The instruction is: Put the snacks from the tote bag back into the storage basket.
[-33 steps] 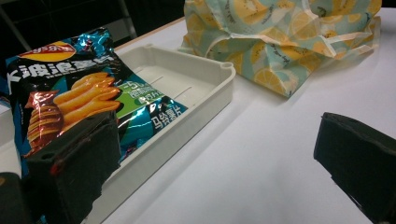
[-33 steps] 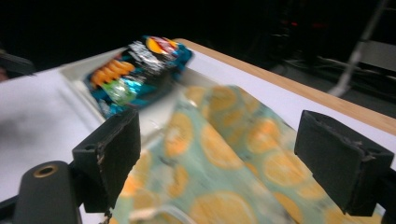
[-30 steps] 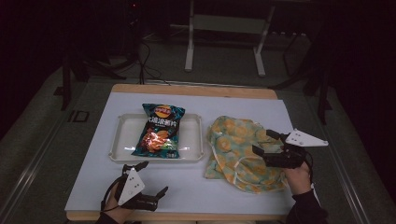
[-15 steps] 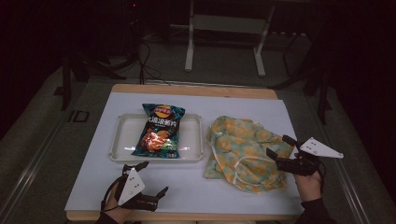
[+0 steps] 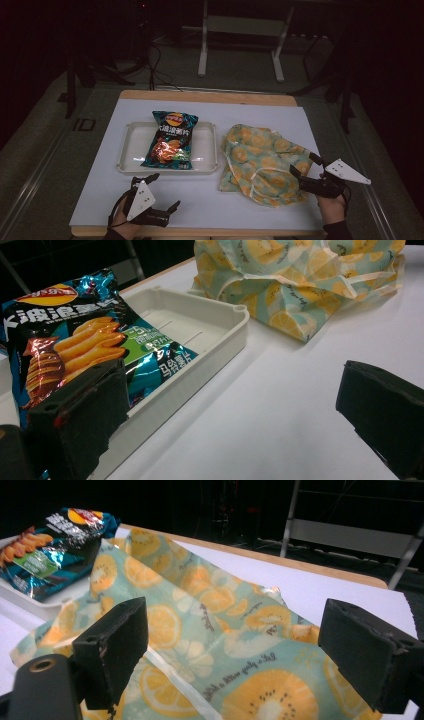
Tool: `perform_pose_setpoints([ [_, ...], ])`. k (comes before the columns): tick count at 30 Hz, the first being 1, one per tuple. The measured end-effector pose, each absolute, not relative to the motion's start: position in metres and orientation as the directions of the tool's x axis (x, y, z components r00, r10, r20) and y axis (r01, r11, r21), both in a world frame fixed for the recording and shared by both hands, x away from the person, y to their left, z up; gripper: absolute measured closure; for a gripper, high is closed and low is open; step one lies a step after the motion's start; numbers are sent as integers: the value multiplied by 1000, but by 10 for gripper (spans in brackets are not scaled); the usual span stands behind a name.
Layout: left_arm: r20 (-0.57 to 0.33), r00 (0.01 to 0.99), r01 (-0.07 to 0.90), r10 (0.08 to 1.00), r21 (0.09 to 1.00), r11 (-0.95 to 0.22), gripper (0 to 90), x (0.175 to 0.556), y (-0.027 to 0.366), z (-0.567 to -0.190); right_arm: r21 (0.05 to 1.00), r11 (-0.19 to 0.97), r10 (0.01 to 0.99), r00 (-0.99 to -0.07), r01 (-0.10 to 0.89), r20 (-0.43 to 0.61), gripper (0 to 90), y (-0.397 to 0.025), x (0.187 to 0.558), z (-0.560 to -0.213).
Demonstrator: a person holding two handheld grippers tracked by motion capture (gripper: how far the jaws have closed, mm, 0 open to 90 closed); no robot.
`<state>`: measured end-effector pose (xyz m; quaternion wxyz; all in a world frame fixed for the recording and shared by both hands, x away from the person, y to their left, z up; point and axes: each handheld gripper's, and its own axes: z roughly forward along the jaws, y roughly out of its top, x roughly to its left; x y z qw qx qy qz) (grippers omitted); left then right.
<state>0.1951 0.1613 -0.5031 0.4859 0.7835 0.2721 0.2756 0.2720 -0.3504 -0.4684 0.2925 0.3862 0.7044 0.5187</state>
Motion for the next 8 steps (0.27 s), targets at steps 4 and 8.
perform_pose_setpoints([
  [4, 169, 702, 160, 692, 909, -384, 11, 195, 161, -504, 955, 169, 850, -526, 243, -16, 125, -348, 272, -469],
  [8, 168, 703, 161, 691, 909, -384, 11, 195, 160, -504, 955, 173, 851, -525, 242, -21, 125, -347, 273, -471],
])
